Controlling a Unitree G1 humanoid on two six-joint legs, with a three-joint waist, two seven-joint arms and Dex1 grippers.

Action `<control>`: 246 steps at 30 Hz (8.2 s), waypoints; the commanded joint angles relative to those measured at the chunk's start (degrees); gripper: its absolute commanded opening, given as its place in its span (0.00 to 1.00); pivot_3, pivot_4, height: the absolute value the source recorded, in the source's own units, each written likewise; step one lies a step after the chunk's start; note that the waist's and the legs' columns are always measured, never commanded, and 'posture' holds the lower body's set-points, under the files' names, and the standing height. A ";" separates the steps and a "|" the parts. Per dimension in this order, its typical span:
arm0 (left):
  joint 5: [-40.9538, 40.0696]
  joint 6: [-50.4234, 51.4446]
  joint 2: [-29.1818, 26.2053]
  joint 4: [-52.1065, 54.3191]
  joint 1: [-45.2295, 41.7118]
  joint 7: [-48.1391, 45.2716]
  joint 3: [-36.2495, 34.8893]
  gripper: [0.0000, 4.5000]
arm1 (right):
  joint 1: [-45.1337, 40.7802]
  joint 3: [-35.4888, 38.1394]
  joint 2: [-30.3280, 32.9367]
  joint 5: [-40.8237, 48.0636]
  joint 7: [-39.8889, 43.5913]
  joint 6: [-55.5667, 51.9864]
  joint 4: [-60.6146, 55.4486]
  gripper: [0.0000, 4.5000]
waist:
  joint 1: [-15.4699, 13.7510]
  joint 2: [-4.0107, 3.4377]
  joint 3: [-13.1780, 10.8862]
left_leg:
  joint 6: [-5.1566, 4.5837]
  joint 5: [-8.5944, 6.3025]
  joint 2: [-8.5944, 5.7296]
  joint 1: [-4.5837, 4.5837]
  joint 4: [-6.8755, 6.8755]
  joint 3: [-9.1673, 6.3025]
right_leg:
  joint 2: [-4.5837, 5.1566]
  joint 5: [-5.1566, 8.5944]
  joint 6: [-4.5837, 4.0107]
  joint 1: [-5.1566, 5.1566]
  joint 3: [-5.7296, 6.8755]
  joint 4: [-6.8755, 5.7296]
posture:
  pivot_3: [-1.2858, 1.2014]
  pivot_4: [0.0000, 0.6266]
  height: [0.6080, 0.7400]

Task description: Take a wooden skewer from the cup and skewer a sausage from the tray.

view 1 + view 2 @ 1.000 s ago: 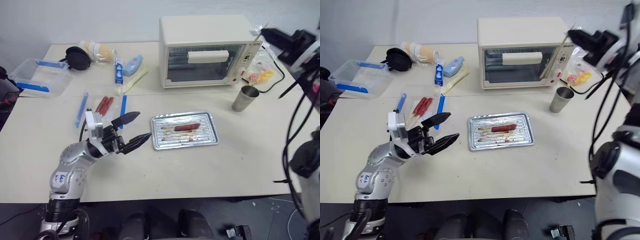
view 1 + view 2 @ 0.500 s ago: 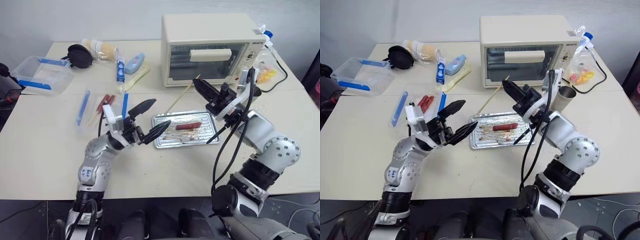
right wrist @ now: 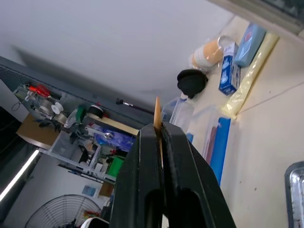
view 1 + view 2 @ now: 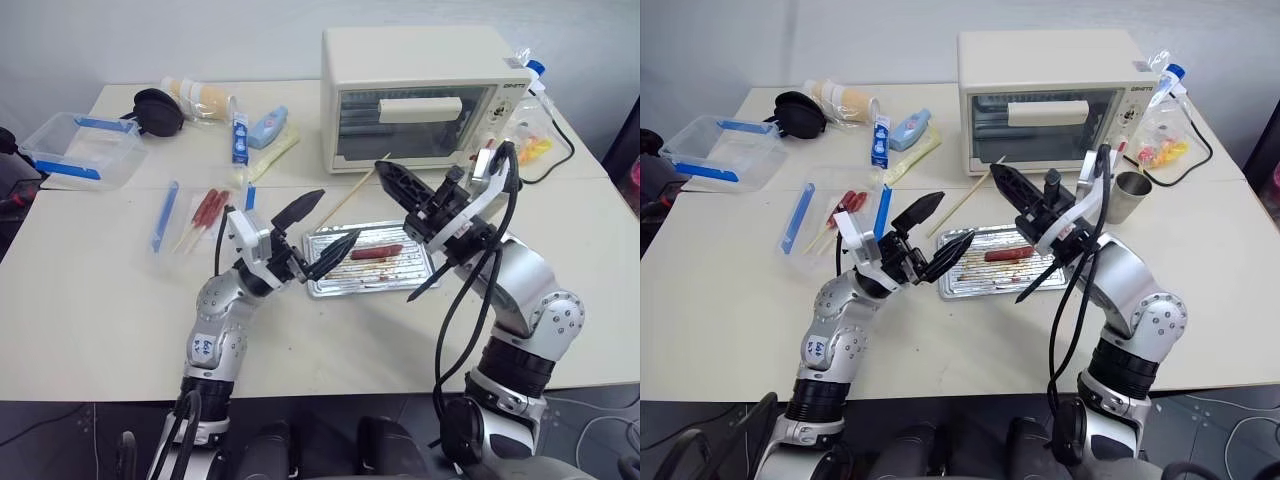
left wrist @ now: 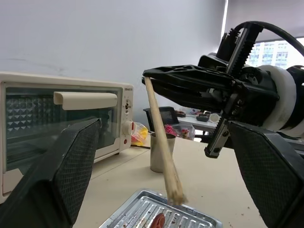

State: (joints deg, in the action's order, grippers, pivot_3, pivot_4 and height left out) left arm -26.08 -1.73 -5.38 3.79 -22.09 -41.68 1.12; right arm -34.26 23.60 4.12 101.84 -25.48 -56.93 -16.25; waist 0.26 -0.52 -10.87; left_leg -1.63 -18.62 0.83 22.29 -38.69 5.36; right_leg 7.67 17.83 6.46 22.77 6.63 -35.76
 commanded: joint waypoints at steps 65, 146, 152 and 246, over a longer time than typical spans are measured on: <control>-18.20 17.18 -26.11 6.86 19.56 -7.30 -25.37 0.00 | -3.57 -36.25 42.78 -86.92 93.09 35.52 18.55 1.00 | -0.56 0.19 -0.10 | -0.07 -0.29 0.20 -0.02 -0.29 -0.01 | 0.33 -0.38 -0.02 -0.22 -0.16 0.59 | 0.52 0.24 1.00; -11.16 18.19 -27.93 7.39 12.44 -21.46 -6.70 0.00 | -13.46 -42.41 32.46 -89.28 105.52 33.58 9.34 0.05 | 1.15 0.21 -0.09 | -0.36 -0.31 0.01 0.05 -0.45 0.26 | 0.12 -0.59 0.37 -0.23 0.21 0.66 | 0.52 0.24 1.00; -10.60 17.82 -27.70 7.14 12.71 -21.40 -6.70 0.00 | -13.28 -42.24 32.38 -88.77 105.88 33.87 9.10 0.05 | 1.15 0.21 -0.09 | -0.36 -0.31 0.01 0.05 -0.45 0.26 | 0.12 -0.59 0.37 -0.23 0.21 0.66 | 0.52 0.24 1.00; -9.73 18.77 -25.02 5.62 11.49 -22.04 -5.67 0.00 | -12.17 -41.38 33.15 -88.17 107.00 36.41 11.73 0.05 | 1.14 0.22 -0.09 | -0.37 -0.31 0.01 0.04 -0.50 0.26 | 0.10 -0.59 0.37 -0.23 0.21 0.60 | 0.52 0.24 1.00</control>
State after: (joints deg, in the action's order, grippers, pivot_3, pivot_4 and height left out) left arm -35.84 17.98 -30.31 8.66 -10.57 -63.62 -4.04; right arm -46.36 -18.68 37.12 12.36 81.31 -20.35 -2.10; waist 1.39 -0.30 -10.96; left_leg -2.00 -18.93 0.83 22.33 -39.19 5.62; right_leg 7.78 17.24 6.83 22.53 6.85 -35.16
